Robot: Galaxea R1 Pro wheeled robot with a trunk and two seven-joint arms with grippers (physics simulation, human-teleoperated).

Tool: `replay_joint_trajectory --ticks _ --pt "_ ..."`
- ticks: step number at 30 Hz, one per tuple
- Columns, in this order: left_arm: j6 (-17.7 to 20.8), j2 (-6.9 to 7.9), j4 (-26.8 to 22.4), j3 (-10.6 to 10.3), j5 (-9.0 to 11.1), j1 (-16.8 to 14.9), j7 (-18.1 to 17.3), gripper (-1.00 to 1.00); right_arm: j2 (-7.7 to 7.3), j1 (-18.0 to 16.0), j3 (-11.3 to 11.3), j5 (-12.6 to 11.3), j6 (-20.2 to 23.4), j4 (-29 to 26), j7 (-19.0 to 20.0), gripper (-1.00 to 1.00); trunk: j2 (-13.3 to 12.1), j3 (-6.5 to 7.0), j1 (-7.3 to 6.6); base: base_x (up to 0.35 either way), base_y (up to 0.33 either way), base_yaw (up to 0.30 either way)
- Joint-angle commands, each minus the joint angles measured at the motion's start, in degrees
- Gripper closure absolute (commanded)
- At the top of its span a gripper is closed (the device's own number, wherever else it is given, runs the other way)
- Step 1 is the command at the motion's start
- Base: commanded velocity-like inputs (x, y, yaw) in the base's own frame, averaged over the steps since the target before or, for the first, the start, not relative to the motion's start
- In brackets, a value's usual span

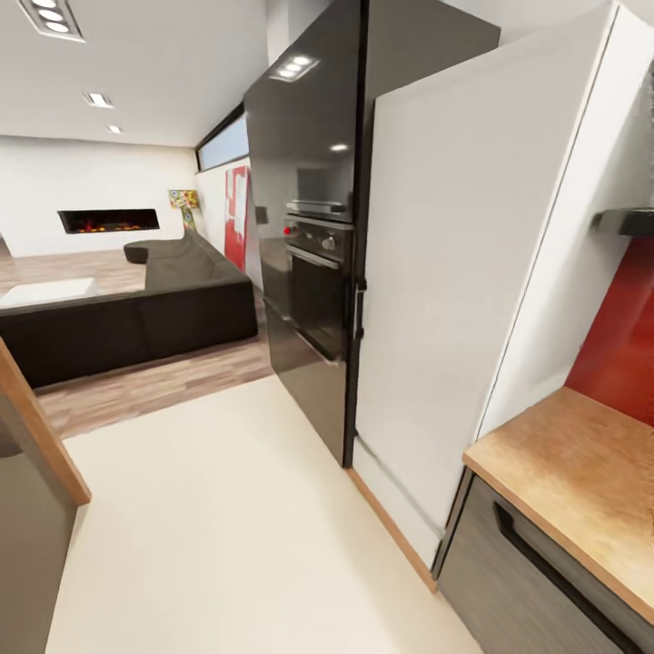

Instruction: Set up a coffee station on the kitchen countertop: keep the coffee maker on the countertop, move the bottle of coffee from the kitchen shelf to the counter next to the coffee maker, place a paper coffee filter on top of the coffee maker, put the saucer next to the coffee maker with the coffee cup on the saucer, and place the electric kettle next to the coffee maker.

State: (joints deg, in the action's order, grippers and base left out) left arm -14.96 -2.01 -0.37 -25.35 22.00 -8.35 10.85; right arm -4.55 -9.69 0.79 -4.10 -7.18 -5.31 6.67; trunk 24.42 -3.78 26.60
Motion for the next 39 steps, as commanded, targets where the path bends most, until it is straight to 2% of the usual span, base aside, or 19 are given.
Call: replay_joint_trajectory --ticks 1,12,18,39 --pt "-0.2 -0.02 0.0 -0.5 0.3 0.0 0.2 -1.00 -0.02 -0.1 0.1 -0.4 -0.2 0.1 0.3 -1.00 0.1 -0.12 0.06 0.323 0.043 -0.266" --pt "-0.2 -0.03 0.0 -0.5 0.3 0.0 0.2 -1.00 -0.02 -0.1 0.1 -0.4 -0.2 0.1 0.3 -1.00 0.1 -0.12 0.06 0.332 0.005 -0.266" --pt "-0.2 -0.10 0.0 -0.5 0.3 0.0 0.2 -1.00 -0.02 -0.1 0.1 -0.4 -0.2 0.1 0.3 -1.00 0.1 -0.12 0.06 0.184 0.067 -0.266" --pt "-0.1 0.07 0.0 -0.5 0.4 0.0 0.3 -1.00 -0.02 -0.1 0.1 -0.4 -0.2 0.1 0.3 -1.00 0.1 -0.12 0.06 0.016 0.010 -0.266"
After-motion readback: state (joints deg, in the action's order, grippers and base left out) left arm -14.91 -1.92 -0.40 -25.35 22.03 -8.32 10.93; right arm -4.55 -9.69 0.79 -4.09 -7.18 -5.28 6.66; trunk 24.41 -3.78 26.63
